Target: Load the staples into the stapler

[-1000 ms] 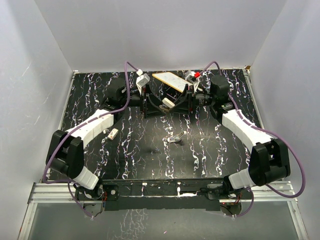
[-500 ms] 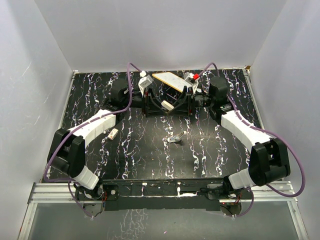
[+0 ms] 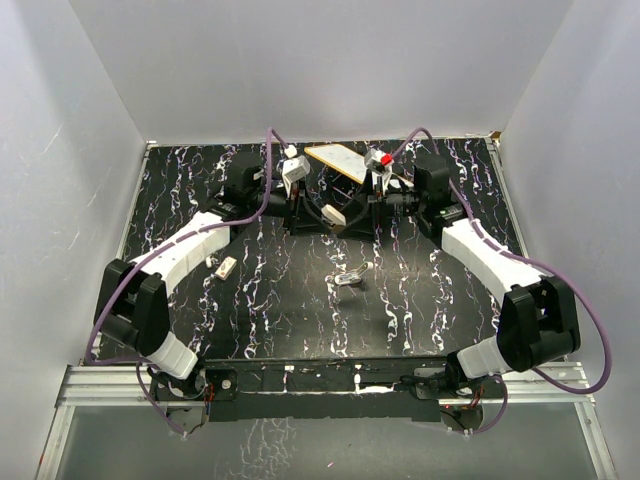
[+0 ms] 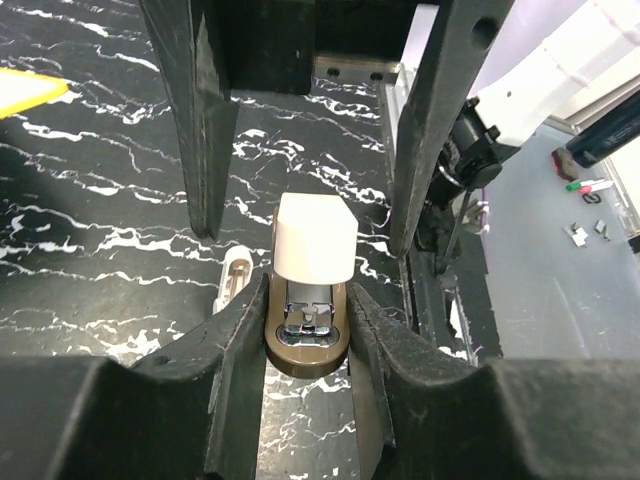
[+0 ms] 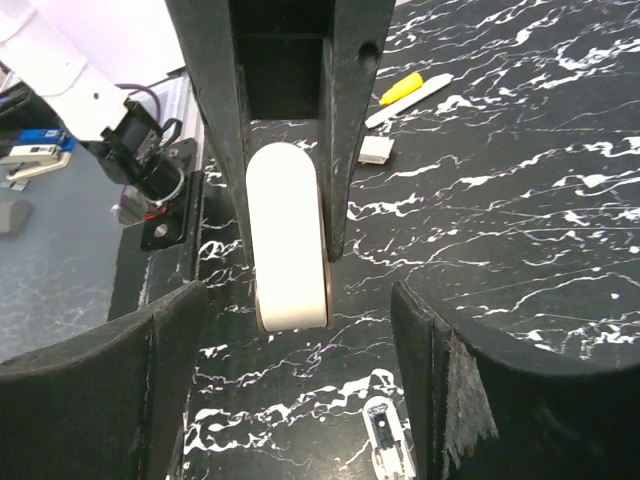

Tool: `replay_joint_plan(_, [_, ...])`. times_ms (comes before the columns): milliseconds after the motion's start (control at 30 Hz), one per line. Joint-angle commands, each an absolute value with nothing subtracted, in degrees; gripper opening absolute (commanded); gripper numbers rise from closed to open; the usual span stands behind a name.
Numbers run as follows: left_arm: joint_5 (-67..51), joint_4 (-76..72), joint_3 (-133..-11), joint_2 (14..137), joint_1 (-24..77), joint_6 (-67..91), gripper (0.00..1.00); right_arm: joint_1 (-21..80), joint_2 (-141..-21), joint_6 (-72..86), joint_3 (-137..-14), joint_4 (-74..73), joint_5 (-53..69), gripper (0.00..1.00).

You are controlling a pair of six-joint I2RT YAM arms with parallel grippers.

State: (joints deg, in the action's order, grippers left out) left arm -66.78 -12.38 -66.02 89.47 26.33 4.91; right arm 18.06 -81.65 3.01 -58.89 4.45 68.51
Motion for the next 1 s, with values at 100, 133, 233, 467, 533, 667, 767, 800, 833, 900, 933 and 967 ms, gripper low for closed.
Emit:
replay_joint_plan(100, [-62.91, 3.13, -69.70, 86.66, 26.90, -9.34, 0.00, 20.80, -82.13, -7.33, -68.39, -5.41, 63.13, 0.77])
replay_joint_plan(133, [-62.16, 4.28, -69.99, 86.80, 27.20, -10.27, 0.00, 21.32, -82.38, -7.84, -68.92, -5.93, 62.50, 0.76])
replay_joint_plan(233, [-60.44, 5.84, -70.61, 87.11, 27.93, -11.53, 0.00, 22.85, -83.31, -9.37, -70.44, -7.65, 60.91, 0.74])
replay_joint_plan(467, [-59.27, 6.73, -70.75, 87.21, 28.92, -12.40, 0.00, 24.49, -84.62, -10.68, -70.50, -8.13, 58.73, 0.61])
replay_joint_plan(533, [-59.16, 6.89, -70.59, 87.26, 29.15, -12.69, 0.00, 24.47, -84.89, -10.83, -70.46, -8.17, 58.79, 0.51])
replay_joint_plan(667, [-58.92, 6.02, -69.12, 86.55, 29.27, -13.29, 0.00, 24.20, -83.90, -11.47, -69.49, -8.22, 57.37, 0.30])
replay_joint_plan(767, [-58.99, 5.04, -67.77, 85.80, 29.26, -13.70, 0.00, 22.87, -82.55, -11.69, -67.82, -8.09, 57.36, 0.25])
replay_joint_plan(800, [-59.24, 5.12, -67.54, 85.67, 29.20, -14.09, 0.00, 22.29, -82.21, -11.73, -67.25, -8.04, 57.50, 0.24])
replay_joint_plan(833, [-59.43, 5.26, -67.44, 85.60, 29.20, -14.41, 0.00, 21.79, -81.80, -11.77, -66.62, -7.94, 57.77, 0.23])
replay_joint_plan(900, [-59.74, 5.27, -67.26, 85.36, 29.12, -14.79, 0.00, 20.50, -81.13, -11.83, -65.25, -7.76, 58.35, 0.22])
replay_joint_plan(933, [-59.89, 5.27, -67.24, 85.22, 29.17, -14.85, 0.00, 19.88, -80.82, -11.82, -64.63, -7.62, 58.67, 0.21])
replay_joint_plan(967, [-60.08, 5.27, -67.24, 85.22, 29.13, -14.85, 0.00, 19.24, -80.51, -11.82, -64.06, -7.57, 58.92, 0.21])
